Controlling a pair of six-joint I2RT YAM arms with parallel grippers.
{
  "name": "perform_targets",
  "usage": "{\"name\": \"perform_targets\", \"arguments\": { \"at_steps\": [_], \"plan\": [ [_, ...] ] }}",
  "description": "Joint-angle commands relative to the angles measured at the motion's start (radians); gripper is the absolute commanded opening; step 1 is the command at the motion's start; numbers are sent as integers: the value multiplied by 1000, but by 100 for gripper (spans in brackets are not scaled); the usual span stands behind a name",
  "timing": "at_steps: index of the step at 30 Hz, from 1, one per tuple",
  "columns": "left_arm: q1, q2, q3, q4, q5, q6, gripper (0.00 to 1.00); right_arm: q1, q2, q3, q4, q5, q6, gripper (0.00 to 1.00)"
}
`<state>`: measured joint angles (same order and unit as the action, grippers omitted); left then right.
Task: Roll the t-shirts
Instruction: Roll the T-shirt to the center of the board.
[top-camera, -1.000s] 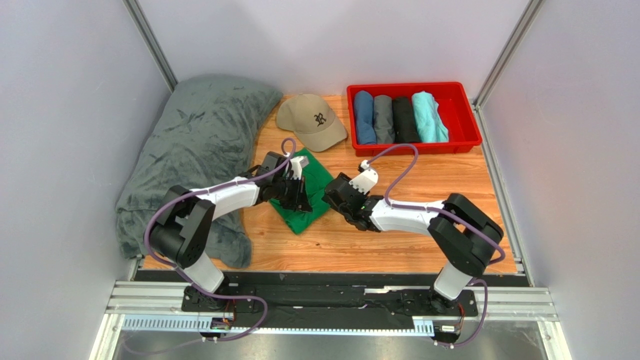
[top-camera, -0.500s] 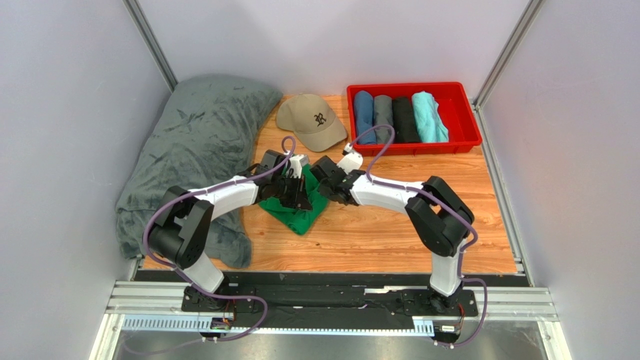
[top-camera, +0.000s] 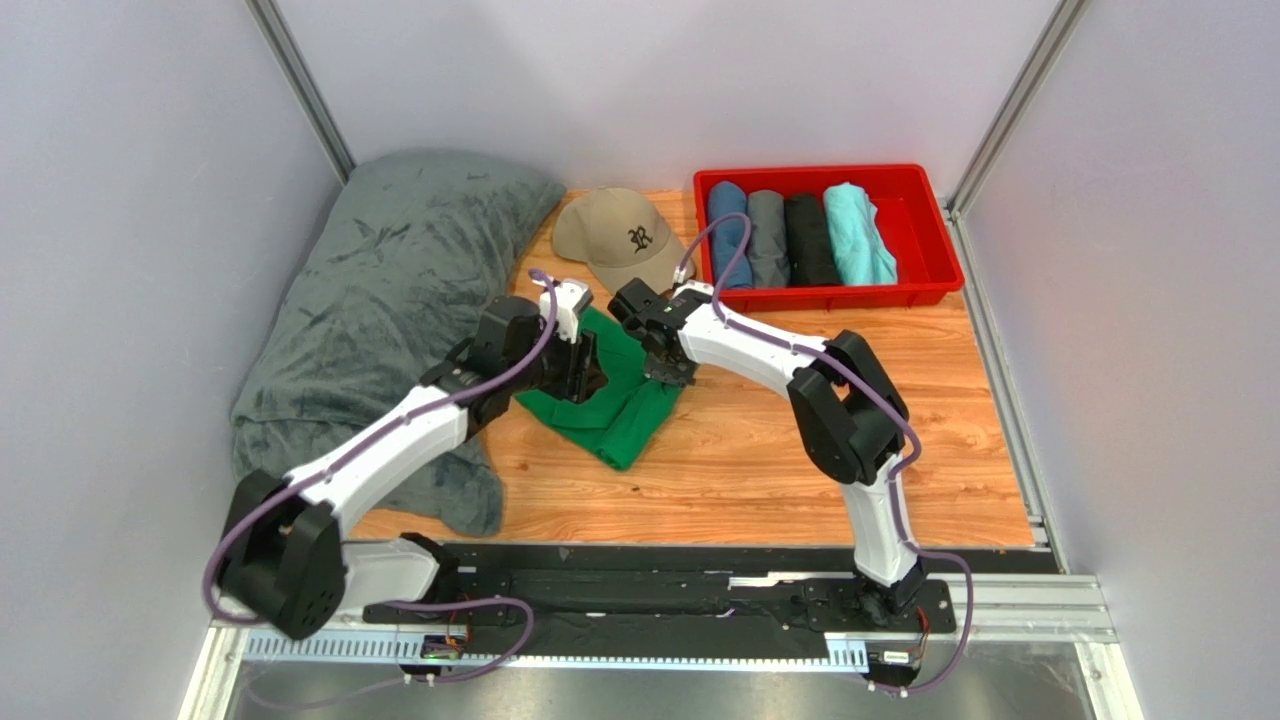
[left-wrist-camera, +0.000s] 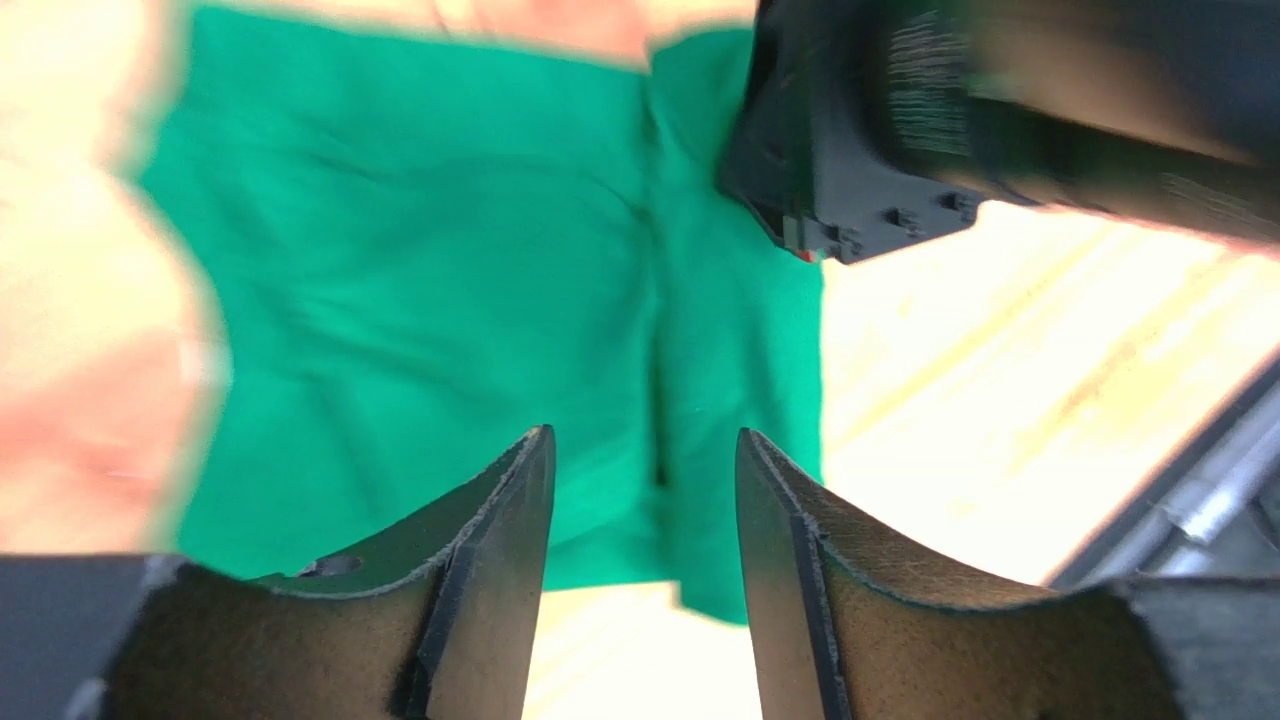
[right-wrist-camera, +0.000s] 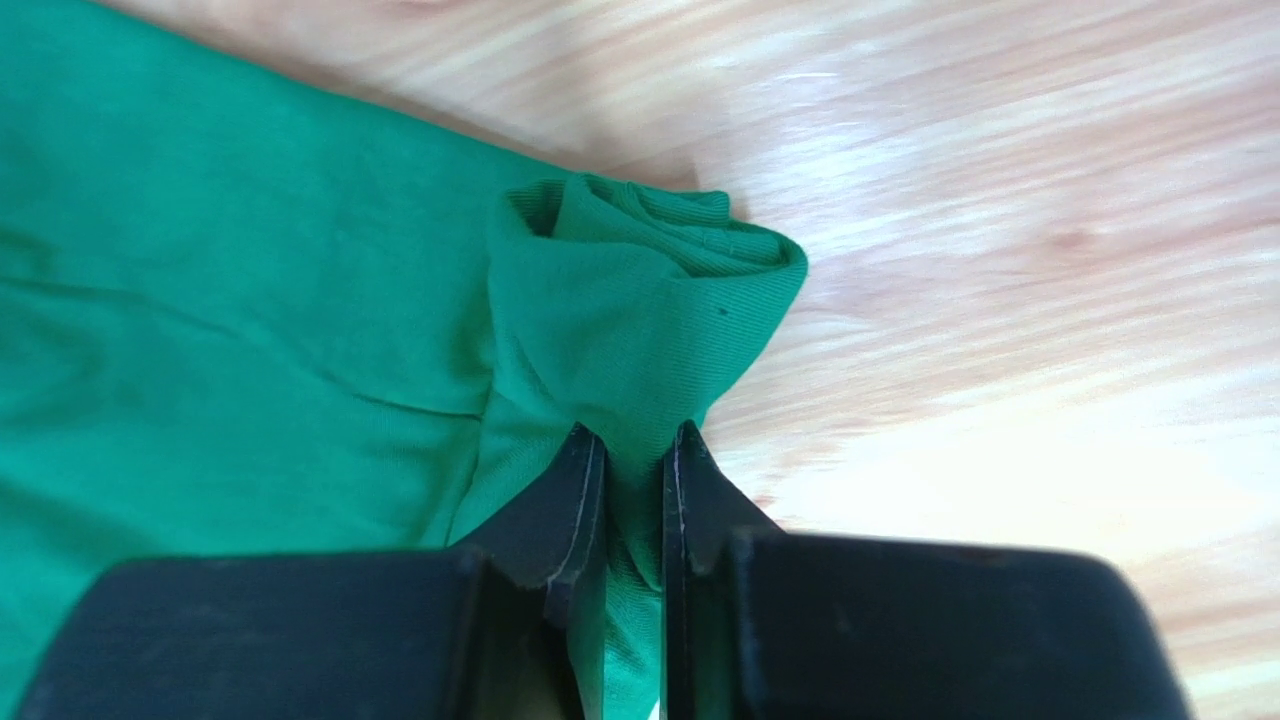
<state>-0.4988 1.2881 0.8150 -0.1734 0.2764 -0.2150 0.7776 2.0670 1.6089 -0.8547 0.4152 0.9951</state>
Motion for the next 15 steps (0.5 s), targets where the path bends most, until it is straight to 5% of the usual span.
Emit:
{"name": "perform_targets", "arguments": {
  "at_steps": [1, 6, 15],
  "plan": [
    [-113, -160, -27, 91, -215, 190, 56, -17, 59, 89, -179, -1, -69, 1],
    [-318, -138, 29, -20, -432, 322, 56, -24, 119, 184, -265, 0, -81, 1],
    [-590, 19, 35, 46, -647, 517, 60, -31, 211, 319, -346, -29, -82, 0]
  ]
}}
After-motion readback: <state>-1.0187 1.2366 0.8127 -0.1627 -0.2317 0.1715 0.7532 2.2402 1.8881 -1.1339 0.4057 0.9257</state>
